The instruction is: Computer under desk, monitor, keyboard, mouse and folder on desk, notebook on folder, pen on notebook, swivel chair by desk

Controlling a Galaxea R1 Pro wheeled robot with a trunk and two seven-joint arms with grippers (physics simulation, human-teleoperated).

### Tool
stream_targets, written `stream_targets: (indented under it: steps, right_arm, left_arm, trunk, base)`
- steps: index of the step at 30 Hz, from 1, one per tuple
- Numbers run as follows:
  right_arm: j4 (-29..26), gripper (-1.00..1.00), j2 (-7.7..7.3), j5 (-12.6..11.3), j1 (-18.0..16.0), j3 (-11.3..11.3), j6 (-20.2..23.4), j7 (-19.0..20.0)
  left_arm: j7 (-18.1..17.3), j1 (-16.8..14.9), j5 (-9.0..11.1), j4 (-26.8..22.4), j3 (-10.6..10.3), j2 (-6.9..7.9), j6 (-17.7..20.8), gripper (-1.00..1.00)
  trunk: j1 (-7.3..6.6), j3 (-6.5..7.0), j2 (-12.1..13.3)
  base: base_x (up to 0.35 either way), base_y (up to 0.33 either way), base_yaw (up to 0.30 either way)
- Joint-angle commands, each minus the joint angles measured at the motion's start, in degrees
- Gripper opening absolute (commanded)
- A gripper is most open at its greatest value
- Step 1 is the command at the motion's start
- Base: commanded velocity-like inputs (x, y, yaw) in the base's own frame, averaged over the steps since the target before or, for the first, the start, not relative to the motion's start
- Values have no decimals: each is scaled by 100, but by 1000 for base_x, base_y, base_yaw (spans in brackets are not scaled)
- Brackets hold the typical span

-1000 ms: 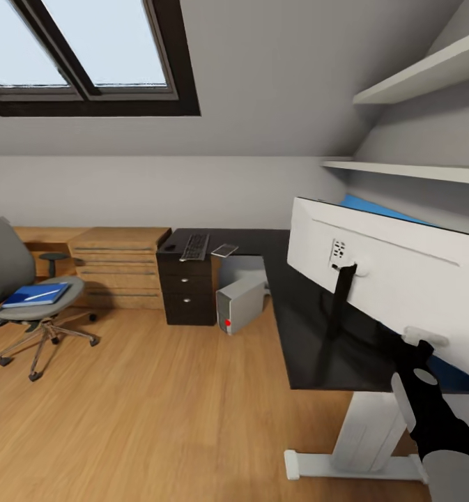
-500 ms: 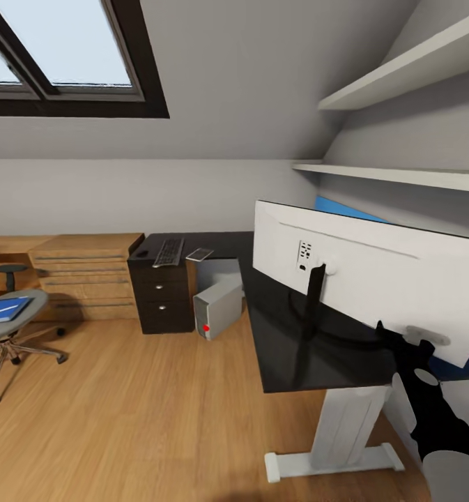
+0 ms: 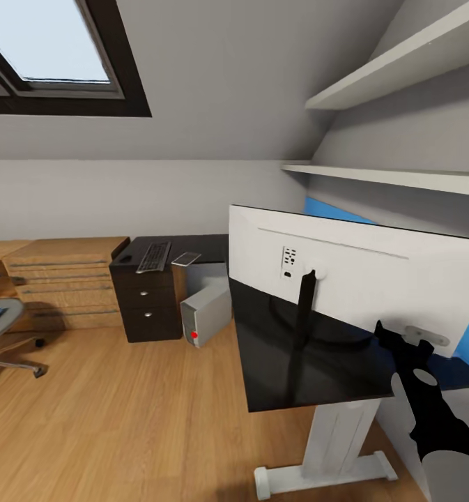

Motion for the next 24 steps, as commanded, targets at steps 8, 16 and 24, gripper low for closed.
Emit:
stream_targets:
  steps: [8, 16, 24]
  right_arm:
    - [-7, 100, -2, -35, -2, 7, -6, -18]
    - [-9, 100, -2, -30, -2, 7, -6, -18]
    - [-1, 100, -1, -37, -2, 14, -6, -18]
  left_arm:
    - [33, 0, 60, -5, -33, 12, -23, 100]
    - [35, 0, 60, -7, -27, 14, -27, 100]
    - [34, 0, 63, -5, -27, 14, -25, 100]
  trunk:
    - [0, -5, -3]
    - [0, -5, -3]
    - [0, -32, -3]
  base:
    - [-22, -59, 0]
    - [-23, -289, 137]
    - [-1, -284, 242]
